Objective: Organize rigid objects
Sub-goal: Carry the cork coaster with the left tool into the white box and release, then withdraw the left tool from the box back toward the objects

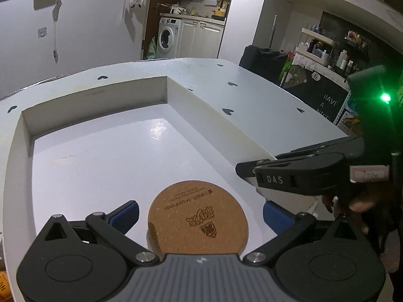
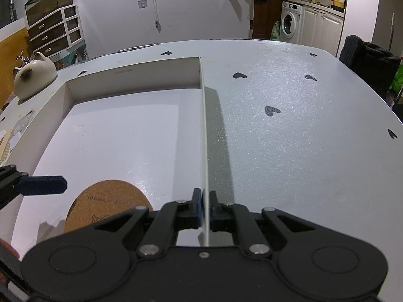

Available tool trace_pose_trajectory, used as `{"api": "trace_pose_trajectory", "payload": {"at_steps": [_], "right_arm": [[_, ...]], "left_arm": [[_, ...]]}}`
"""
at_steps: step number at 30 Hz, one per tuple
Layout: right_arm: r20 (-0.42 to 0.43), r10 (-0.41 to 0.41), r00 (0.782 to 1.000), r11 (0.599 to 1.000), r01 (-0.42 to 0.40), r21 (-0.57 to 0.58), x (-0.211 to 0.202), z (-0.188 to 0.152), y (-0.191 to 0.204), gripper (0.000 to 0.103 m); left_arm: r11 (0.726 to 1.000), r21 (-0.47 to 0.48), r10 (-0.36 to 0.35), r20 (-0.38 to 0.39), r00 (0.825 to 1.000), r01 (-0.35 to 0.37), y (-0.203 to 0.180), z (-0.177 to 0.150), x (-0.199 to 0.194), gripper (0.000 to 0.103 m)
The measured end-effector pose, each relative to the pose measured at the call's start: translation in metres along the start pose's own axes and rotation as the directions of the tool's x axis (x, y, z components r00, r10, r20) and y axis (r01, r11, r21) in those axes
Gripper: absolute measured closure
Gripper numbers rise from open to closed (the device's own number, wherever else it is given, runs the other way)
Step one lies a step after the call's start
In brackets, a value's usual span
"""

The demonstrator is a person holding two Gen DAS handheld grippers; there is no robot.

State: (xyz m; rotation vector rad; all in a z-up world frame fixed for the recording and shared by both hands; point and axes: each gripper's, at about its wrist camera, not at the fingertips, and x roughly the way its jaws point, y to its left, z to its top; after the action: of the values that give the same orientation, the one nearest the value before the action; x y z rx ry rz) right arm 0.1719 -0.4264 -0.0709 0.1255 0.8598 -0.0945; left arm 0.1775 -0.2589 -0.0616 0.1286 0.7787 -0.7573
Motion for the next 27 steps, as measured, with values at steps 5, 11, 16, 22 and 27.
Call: {"api": "trace_pose_trajectory", "payload": {"at_steps": [5, 11, 16, 22, 27], "right_arm": [[-0.001, -0.001, 1.0, 1.0, 0.001, -0.001, 0.0, 0.001, 0.0, 0.097], [-0.001, -0.001, 1.0, 1.0, 0.001, -0.003, 0.0, 0.001, 0.0, 0.097], [0.002, 0.0, 1.0, 1.0, 0.0, -0.002, 0.0, 0.001, 0.0, 0.097], [-0.001, 0.0, 1.0, 1.0, 0.0, -0.008, 0.0, 0.001, 0.0, 0.097], [0.002, 0.001, 1.0, 1.0, -0.001, -0.009, 0.0, 0.0, 0.0, 0.097]], "left_arm": [[1.0, -0.005, -0.013, 0.019, 1.0, 0.013, 0.001, -0.003, -0.014, 0.0], [1.0, -0.012, -0.013, 0.04, 0.999, 0.013, 0.0, -0.016, -0.035, 0.0], [0.999, -0.032, -0.022, 0.073, 0.997, 0.024, 0.005, -0.034, -0.062, 0.0], [0.999, -0.049, 0.018, 0.105, 0.994, -0.013, 0.014, -0.052, -0.093, 0.0], [0.998, -0.048, 0.057, 0.141, 0.988, -0.051, 0.027, -0.066, -0.12, 0.0]]}}
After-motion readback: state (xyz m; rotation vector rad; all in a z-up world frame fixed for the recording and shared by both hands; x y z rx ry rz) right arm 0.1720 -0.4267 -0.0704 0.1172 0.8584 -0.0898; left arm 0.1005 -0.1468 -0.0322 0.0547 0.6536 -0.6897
